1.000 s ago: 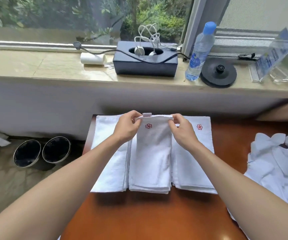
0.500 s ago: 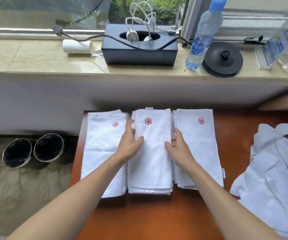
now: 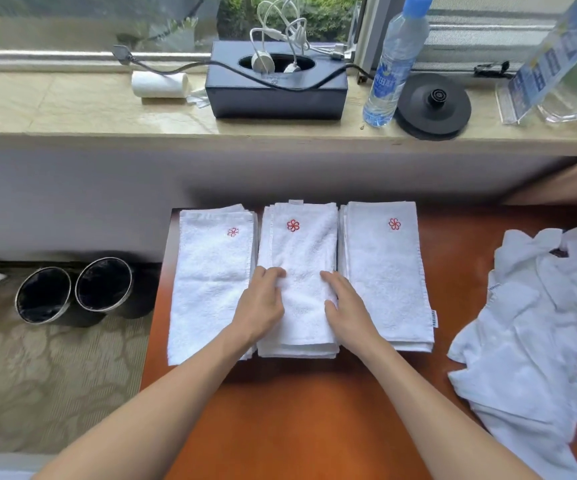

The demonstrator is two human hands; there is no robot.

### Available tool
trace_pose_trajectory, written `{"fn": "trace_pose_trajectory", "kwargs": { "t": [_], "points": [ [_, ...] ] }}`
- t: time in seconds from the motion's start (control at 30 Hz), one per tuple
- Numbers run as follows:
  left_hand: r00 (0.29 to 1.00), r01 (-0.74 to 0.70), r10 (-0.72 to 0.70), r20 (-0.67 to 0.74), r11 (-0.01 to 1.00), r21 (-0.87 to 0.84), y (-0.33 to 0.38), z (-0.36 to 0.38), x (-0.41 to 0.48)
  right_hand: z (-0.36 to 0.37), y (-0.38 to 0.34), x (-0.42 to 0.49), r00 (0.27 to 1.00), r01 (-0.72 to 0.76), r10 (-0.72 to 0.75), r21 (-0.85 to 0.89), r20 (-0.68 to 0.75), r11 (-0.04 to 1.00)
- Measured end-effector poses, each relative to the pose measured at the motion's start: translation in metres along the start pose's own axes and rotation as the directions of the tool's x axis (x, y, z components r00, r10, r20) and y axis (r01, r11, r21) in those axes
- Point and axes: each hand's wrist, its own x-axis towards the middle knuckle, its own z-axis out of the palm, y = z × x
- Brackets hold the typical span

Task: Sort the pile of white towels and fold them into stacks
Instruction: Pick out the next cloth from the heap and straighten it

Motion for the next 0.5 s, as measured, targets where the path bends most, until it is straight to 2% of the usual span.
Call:
{"fn": "trace_pose_trajectory", "kwargs": {
  "t": [0.2, 0.3, 0.4, 0.5],
  "points": [
    [0.998, 0.061, -0.057, -0.039, 0.994, 0.094, -0.002, 0.007, -0.016, 0.005, 0.003, 0.000, 0.999, 0.007, -0.006, -0.019, 0.046, 1.000],
    [0.999, -0.013, 0.021, -0.026, 0.965, 0.263, -0.001, 0.010, -0.021, 0.008, 0.005, -0.003, 0.999, 0.002, -0.001, -0.038, 0.040, 0.999],
    [0.998, -0.027, 0.056, -0.042, 0.868, 0.497, -0.004, 0.013, -0.024, 0.012, 0.008, -0.011, 0.999, -0.002, 0.009, -0.127, 0.050, 0.992],
    [0.996, -0.064, 0.083, -0.011, 0.834, 0.548, -0.003, 0.013, -0.029, 0.013, 0.009, -0.023, 0.996, -0.008, 0.027, -0.210, 0.088, 0.978]
  ]
}}
